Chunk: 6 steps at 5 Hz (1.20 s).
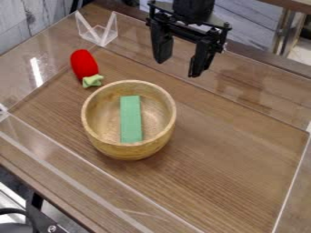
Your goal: Move the red fruit to the right
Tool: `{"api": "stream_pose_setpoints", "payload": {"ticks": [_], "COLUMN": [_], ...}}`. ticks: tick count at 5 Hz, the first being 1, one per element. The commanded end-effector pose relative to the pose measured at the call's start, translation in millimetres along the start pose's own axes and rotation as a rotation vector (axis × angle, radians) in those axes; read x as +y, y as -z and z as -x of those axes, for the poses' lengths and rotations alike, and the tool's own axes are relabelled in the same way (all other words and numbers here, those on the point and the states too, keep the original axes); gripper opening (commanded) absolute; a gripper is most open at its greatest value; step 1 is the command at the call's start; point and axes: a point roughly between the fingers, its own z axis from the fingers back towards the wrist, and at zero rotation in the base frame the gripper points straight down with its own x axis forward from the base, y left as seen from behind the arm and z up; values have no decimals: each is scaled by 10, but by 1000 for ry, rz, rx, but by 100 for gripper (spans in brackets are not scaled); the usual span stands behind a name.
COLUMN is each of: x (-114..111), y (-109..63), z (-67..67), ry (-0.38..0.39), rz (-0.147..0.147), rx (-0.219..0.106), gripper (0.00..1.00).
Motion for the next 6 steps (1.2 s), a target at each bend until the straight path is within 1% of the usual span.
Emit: {"api": "stream_pose_setpoints", "payload": {"ticks": [1,2,3,4,5,6], "x": [37,244,518,782,978,1119], "y": [126,161,118,88,52,-16], "z": [-12,19,196,329,419,384], "ry": [8,-110,-347,-596,-818,-949], "rz": [3,16,41,67,90,117], "rx": [31,10,-45,-87,-128,-171], "gripper": [100,100,100,100,100,100]}}
